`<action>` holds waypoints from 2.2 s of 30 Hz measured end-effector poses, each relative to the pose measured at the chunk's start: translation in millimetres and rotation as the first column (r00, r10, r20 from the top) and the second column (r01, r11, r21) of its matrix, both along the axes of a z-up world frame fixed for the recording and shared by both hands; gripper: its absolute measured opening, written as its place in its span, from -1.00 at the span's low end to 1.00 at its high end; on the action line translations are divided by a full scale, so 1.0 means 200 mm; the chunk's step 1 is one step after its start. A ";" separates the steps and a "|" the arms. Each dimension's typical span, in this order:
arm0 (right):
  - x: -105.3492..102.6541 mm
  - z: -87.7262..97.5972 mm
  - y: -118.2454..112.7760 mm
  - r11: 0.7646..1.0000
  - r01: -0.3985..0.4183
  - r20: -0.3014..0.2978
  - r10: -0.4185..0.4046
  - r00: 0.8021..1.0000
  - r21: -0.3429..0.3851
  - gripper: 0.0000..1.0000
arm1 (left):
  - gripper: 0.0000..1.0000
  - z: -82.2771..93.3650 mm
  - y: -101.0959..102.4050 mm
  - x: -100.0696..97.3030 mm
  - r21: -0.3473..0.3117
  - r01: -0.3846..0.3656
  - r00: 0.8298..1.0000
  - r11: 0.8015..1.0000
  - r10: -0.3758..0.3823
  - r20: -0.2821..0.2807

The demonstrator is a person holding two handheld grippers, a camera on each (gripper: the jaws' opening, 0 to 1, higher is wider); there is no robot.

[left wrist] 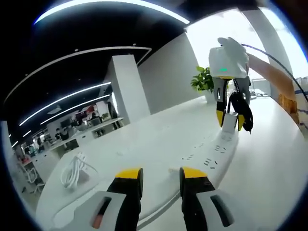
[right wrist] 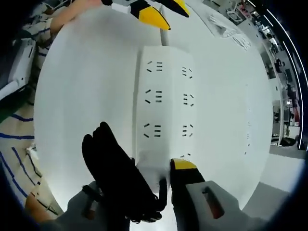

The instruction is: Straighten the power strip on the desk, plug the charger into it

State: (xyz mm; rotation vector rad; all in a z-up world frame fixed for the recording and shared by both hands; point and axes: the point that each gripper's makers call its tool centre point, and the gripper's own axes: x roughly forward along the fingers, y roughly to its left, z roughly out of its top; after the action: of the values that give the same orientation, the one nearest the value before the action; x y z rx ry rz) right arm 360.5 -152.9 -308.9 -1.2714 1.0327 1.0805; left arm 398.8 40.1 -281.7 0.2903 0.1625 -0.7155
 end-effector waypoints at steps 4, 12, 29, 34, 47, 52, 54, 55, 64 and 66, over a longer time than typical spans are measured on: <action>0.00 0.01 0.00 1.000 -0.006 0.009 0.006 1.000 0.009 -0.47 | -0.40 -0.02 -0.01 -0.01 0.013 0.007 1.000 1.000 -0.007 -0.005; -0.01 0.07 0.00 0.999 -0.019 0.028 0.018 0.999 0.027 -0.51 | -0.40 -0.01 -0.01 -0.01 0.015 0.010 1.000 1.000 -0.010 -0.003; 0.00 0.06 0.00 0.999 0.032 -0.032 -0.033 0.999 -0.035 -0.54 | -0.40 0.01 0.00 -0.02 0.008 0.005 1.000 1.000 -0.005 0.004; 0.00 0.06 -0.01 0.999 0.034 -0.020 -0.034 0.999 -0.029 -0.53 | -0.40 0.04 0.00 0.00 -0.017 0.000 1.000 1.000 0.000 0.019; -0.01 0.04 -0.01 0.999 0.038 -0.033 -0.039 0.999 -0.018 -0.53 | -0.42 0.11 0.11 0.11 -0.026 -0.127 0.987 0.992 0.129 0.099; -0.02 0.03 -0.01 0.999 0.045 -0.031 -0.045 0.998 -0.024 -0.52 | -0.41 0.13 0.11 0.11 -0.060 -0.138 0.985 0.989 0.144 0.094; -0.02 0.03 -0.02 0.999 0.044 -0.035 -0.045 0.998 -0.028 -0.52 | -0.41 0.14 0.11 0.10 -0.071 -0.135 0.985 0.988 0.142 0.100; -0.02 0.03 -0.02 0.999 0.044 -0.036 -0.045 0.998 -0.029 -0.52 | -0.41 0.14 0.11 0.10 -0.070 -0.138 0.984 0.988 0.144 0.104; -0.03 0.03 -0.01 0.999 0.043 -0.023 -0.042 0.999 0.017 -0.52 | -0.38 0.09 0.12 0.10 -0.046 -0.150 0.984 0.988 0.153 0.092; -0.02 0.03 -0.01 0.999 0.040 -0.022 -0.039 0.999 0.026 -0.51 | -0.38 0.09 0.12 0.10 -0.041 -0.151 0.984 0.988 0.154 0.093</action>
State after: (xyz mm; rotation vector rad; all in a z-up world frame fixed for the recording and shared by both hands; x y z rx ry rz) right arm 355.8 -154.4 -302.5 -1.2159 1.0522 1.0762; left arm 419.0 64.6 -263.4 0.2764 0.0807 -0.5505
